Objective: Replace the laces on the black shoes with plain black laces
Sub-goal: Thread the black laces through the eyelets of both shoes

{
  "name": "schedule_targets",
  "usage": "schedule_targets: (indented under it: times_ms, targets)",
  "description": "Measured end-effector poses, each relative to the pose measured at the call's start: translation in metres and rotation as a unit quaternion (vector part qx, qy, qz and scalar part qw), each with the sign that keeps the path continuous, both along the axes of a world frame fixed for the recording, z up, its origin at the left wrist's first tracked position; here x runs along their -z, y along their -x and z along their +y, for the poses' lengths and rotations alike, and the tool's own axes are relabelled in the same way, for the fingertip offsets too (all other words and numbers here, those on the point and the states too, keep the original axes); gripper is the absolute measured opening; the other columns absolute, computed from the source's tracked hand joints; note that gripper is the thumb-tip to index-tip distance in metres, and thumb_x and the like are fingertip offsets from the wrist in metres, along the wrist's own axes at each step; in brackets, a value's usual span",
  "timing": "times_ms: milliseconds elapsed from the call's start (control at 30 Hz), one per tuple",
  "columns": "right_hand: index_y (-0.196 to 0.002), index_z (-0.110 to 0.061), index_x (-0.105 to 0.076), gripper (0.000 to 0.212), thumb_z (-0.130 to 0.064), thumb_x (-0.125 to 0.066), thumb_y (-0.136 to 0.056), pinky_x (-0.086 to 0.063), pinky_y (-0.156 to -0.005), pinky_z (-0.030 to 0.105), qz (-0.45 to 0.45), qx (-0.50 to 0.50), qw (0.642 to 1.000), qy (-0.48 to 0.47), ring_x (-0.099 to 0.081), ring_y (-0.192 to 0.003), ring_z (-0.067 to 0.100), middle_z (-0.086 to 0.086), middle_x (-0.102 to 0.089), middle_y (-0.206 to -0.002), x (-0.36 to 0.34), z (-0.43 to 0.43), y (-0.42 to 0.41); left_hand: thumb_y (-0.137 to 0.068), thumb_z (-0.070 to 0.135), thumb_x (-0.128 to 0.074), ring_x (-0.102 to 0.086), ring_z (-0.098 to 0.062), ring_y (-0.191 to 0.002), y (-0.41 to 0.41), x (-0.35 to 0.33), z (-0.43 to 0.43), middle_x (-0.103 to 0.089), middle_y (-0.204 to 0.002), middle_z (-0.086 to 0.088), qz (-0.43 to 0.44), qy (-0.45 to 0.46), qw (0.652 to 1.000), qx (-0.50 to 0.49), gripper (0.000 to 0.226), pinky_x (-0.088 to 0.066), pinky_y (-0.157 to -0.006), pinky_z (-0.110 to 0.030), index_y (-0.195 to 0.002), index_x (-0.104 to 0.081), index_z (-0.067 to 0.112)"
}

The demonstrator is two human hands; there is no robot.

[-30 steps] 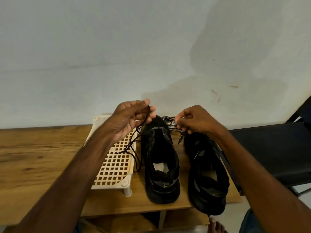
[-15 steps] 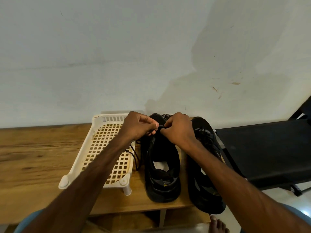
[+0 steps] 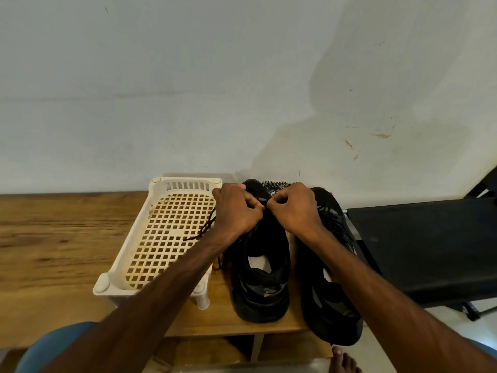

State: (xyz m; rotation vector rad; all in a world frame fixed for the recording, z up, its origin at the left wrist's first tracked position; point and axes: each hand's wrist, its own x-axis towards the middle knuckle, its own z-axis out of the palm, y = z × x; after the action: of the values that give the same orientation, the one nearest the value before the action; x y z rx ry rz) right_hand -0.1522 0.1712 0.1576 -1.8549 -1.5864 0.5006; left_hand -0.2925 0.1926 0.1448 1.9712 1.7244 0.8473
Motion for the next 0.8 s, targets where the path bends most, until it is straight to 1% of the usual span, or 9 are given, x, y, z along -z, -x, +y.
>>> schedule_targets:
  times_ms: [100, 200, 333, 467, 567, 600, 700, 800]
  targets:
    - [-0.084, -0.019, -0.084, 0.017, -0.014, -0.068, -0.086, -0.058, -0.073, 0.027, 0.001, -0.005, 1.000, -0.004, -0.072, -0.078, 0.013, 0.000, -0.078, -0.081, -0.001, -0.001, -0.002, -0.084, 0.026, -0.075, -0.042, -0.015, -0.134, -0.002, 0.003, 0.000, -0.064, -0.128, 0.001, 0.018, 0.005, 1.000, 0.001, 0.009, -0.011, -0.085, -0.017, -0.089, -0.082, 0.023]
    - [-0.084, -0.020, -0.084, 0.018, -0.014, -0.068, -0.086, -0.060, -0.073, 0.029, 0.000, -0.004, 1.000, -0.004, -0.072, -0.077, 0.012, -0.001, -0.078, -0.082, -0.001, -0.001, -0.002, -0.082, 0.023, -0.076, -0.040, -0.018, -0.133, -0.003, 0.002, -0.001, -0.058, -0.133, 0.004, 0.018, -0.002, 1.000, 0.000, 0.008, -0.014, -0.087, -0.017, -0.087, -0.082, 0.021]
    - [-0.085, -0.021, -0.083, 0.016, -0.015, -0.068, -0.088, -0.056, -0.063, 0.022, -0.002, -0.004, 1.000, -0.002, -0.070, -0.073, 0.007, -0.004, -0.077, -0.081, -0.002, -0.001, -0.002, -0.082, 0.021, -0.076, -0.036, -0.017, -0.133, -0.004, 0.001, -0.002, -0.054, -0.136, 0.006, 0.034, -0.004, 0.999, 0.005, 0.009, -0.018, -0.090, -0.021, -0.088, -0.082, 0.021]
    - [-0.084, -0.021, -0.083, 0.013, -0.017, -0.071, -0.086, -0.060, -0.069, 0.026, 0.001, -0.007, 1.000, -0.006, -0.070, -0.074, 0.005, -0.005, -0.077, -0.080, -0.003, -0.002, -0.002, -0.081, 0.020, -0.077, -0.031, -0.019, -0.131, -0.005, 0.003, -0.004, -0.051, -0.136, 0.007, 0.023, -0.013, 1.000, -0.003, 0.007, -0.021, -0.094, -0.026, -0.087, -0.081, 0.021]
    - [-0.083, -0.023, -0.084, 0.010, -0.020, -0.074, -0.084, -0.053, -0.064, 0.016, 0.005, -0.011, 1.000, -0.008, -0.069, -0.075, 0.001, -0.008, -0.077, -0.081, -0.003, -0.003, -0.001, -0.078, 0.023, -0.078, -0.031, -0.019, -0.130, -0.006, 0.006, -0.006, -0.050, -0.135, 0.008, 0.025, -0.010, 0.999, -0.028, 0.007, -0.022, -0.096, -0.028, -0.085, -0.080, 0.025]
    - [-0.083, -0.023, -0.084, 0.009, -0.021, -0.075, -0.084, -0.051, -0.064, 0.015, 0.004, -0.013, 1.000, -0.008, -0.068, -0.076, 0.001, -0.009, -0.077, -0.081, -0.004, -0.003, -0.001, -0.077, 0.023, -0.078, -0.031, -0.019, -0.130, -0.007, 0.007, -0.006, -0.050, -0.134, 0.007, 0.020, -0.009, 0.999, -0.040, 0.007, -0.022, -0.096, -0.028, -0.084, -0.079, 0.026]
    - [-0.085, -0.023, -0.084, 0.008, -0.024, -0.076, -0.082, -0.053, -0.070, 0.020, 0.002, -0.016, 1.000, -0.006, -0.068, -0.080, 0.002, -0.009, -0.078, -0.084, -0.005, -0.005, -0.001, -0.077, 0.022, -0.076, -0.032, -0.019, -0.128, -0.011, 0.010, -0.008, -0.050, -0.131, 0.007, 0.010, -0.010, 0.998, -0.058, 0.005, -0.022, -0.096, -0.028, -0.080, -0.077, 0.026]
    - [-0.094, -0.021, -0.084, 0.016, -0.027, -0.080, -0.081, -0.059, -0.083, 0.028, 0.031, -0.024, 0.999, 0.001, -0.071, -0.086, 0.004, -0.006, -0.079, -0.089, -0.006, -0.009, -0.001, -0.080, 0.020, -0.077, -0.035, -0.020, -0.128, -0.010, 0.011, -0.007, -0.051, -0.131, 0.006, -0.014, -0.002, 0.998, -0.054, 0.012, -0.030, -0.101, -0.033, -0.078, -0.074, 0.032]
